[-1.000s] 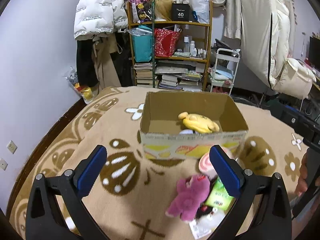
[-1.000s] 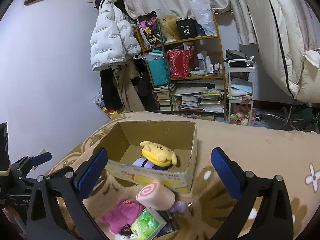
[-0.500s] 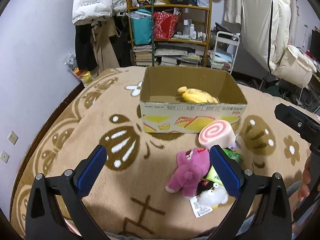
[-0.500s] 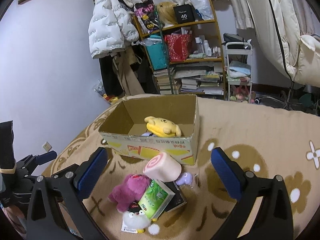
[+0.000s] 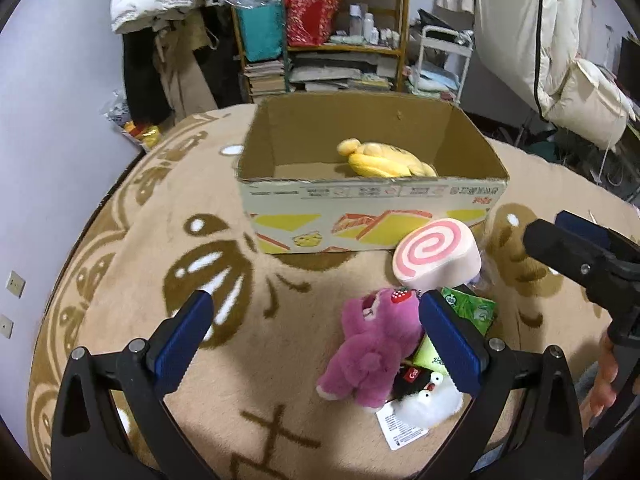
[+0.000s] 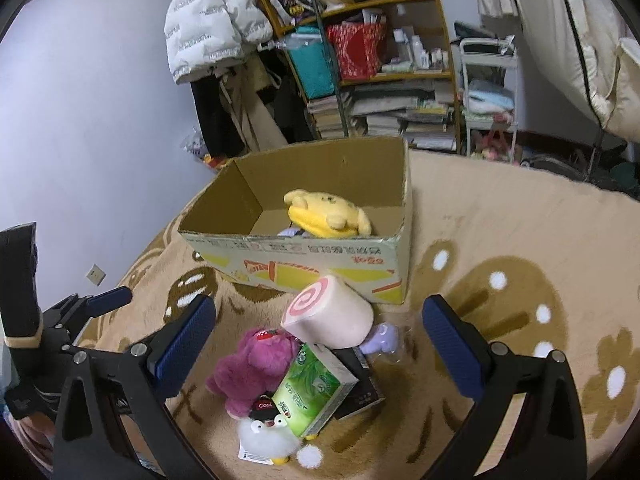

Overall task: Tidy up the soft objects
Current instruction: 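Withdraw both tools from the box back toward the remaining toys, then grasp the pink strawberry bear with the left tool while the right tool grasps the swirl cushion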

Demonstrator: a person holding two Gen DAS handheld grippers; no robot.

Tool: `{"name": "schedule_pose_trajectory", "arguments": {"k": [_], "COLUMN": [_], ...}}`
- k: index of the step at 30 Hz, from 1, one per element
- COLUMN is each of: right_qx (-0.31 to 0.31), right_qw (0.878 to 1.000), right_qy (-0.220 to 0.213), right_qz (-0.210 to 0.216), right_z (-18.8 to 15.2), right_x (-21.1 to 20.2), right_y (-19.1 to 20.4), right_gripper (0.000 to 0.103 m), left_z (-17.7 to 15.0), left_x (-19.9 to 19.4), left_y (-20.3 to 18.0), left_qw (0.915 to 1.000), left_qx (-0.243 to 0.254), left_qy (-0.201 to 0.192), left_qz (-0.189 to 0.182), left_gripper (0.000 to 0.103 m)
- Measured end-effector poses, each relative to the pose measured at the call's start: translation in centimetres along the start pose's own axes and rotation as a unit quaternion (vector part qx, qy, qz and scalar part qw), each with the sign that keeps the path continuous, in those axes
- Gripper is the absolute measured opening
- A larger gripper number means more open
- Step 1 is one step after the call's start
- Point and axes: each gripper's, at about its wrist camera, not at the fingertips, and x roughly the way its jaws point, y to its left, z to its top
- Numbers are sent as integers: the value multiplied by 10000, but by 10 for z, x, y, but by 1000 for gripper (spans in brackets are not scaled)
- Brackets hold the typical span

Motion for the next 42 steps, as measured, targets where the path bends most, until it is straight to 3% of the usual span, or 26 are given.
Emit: {"name": "schedule_pose_trajectory", "arguments": {"k": [20,25,31,33,37,40,42], "right_qx": [-13,9,-53,-63,68,95,78], "right_qw": [9969,9948,9915,9910,9912,9912,9910], "right_qy": [745,986,1247,1305,1316,1317,1338], "right_qz": [-250,-261,-363,-300,-161,-66,44], "right_z": [7,3,-3,-5,-4,-4,-5], "right_x": [69,86,102,105,106,105,105], "right_y": [-15,-17,-17,-16,-20,-21,-19], "right_gripper": [103,103,103,94,91,82,67], "left_z": [-4,-9,-11,-13,-17,-17,-16], "left_x": [72,86,101,107,120,121,120], "left_y": [-20,-19,-17,-16,-19,-20,-22], "left_qw": [9906,9884,9848,9830,9761,9750,9750], "left_qx": [362,197,49,2,-7,-52,-82], "left_qy": [1271,1491,1700,1791,2091,2075,2040], "left_qz": [-361,-210,-359,-414,-589,-786,-871], "left_gripper": [102,102,102,103,100,88,81]}}
